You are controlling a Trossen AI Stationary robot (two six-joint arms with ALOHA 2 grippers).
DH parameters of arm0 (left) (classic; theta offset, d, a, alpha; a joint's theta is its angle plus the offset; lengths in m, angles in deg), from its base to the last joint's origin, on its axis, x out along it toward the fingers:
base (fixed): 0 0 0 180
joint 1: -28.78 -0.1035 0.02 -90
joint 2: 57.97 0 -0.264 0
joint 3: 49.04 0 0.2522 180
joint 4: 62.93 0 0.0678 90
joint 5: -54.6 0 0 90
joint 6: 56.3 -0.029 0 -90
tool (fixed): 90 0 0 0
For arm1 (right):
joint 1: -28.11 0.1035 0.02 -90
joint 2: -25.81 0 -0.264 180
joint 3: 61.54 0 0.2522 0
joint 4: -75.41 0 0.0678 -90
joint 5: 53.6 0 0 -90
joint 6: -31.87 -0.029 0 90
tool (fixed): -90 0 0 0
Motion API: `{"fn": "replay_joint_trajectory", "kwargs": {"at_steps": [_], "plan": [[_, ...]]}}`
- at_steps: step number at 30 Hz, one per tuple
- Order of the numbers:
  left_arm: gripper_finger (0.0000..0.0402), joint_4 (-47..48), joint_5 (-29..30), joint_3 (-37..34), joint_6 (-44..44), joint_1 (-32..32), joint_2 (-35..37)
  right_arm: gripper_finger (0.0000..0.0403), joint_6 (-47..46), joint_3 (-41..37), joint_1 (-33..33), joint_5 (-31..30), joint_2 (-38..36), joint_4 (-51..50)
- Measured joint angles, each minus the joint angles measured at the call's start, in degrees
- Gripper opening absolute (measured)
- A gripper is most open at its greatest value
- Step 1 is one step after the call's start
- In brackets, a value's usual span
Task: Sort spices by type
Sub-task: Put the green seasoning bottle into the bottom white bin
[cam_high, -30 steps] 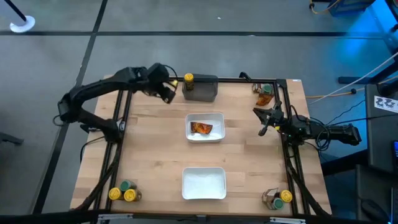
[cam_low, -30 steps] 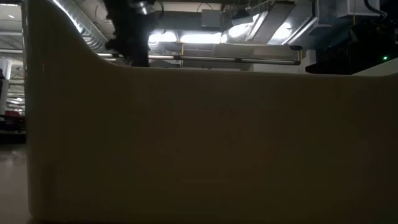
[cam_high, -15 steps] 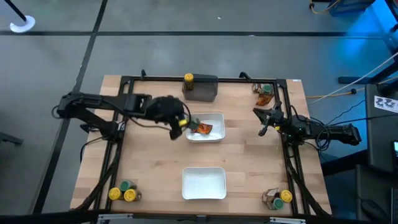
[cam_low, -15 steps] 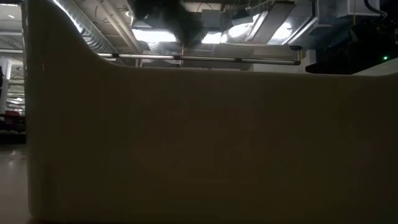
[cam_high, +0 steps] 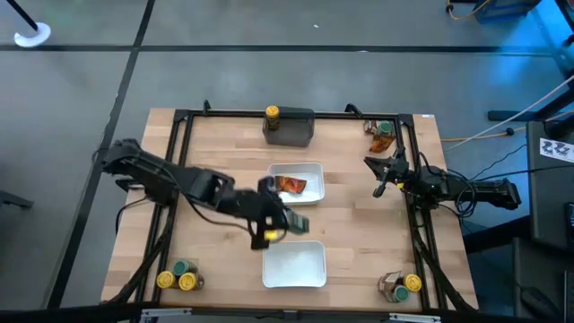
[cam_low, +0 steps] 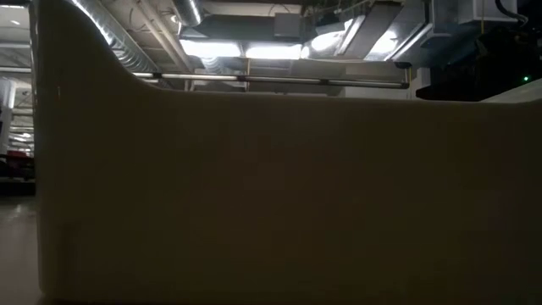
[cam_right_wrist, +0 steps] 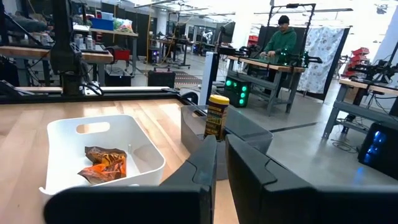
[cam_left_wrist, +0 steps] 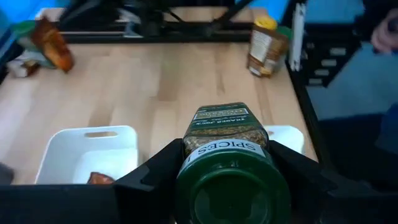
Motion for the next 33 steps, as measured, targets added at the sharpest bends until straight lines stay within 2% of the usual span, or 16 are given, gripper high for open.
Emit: {"fn": "replay_joint_trajectory", "kwargs": {"at_steps": [6, 11, 22, 33], "plan": [[0.0186, 13.41, 0.28, 15.91, 1.15, 5.18, -10.08, 0.0037, -0.07, 0.02, 0.0, 0.0, 0.0, -0.15], [0.0186, 21.83, 0.42, 23.22, 5.56, 8.06, -15.21, 0.0037, -2.48, 0.02, 0.0, 0.0, 0.0, -0.2], [0.0186, 29.12, 0.38, 23.92, 12.67, 9.35, -20.68, 0.0037, -6.93, 0.04, 0.0, 0.0, 0.0, -0.95], [0.0191, 29.37, -6.24, 23.92, 12.96, 7.22, -28.02, 0.0037, -7.52, 0.04, 0.0, -0.07, 0.0, -1.08]]}}
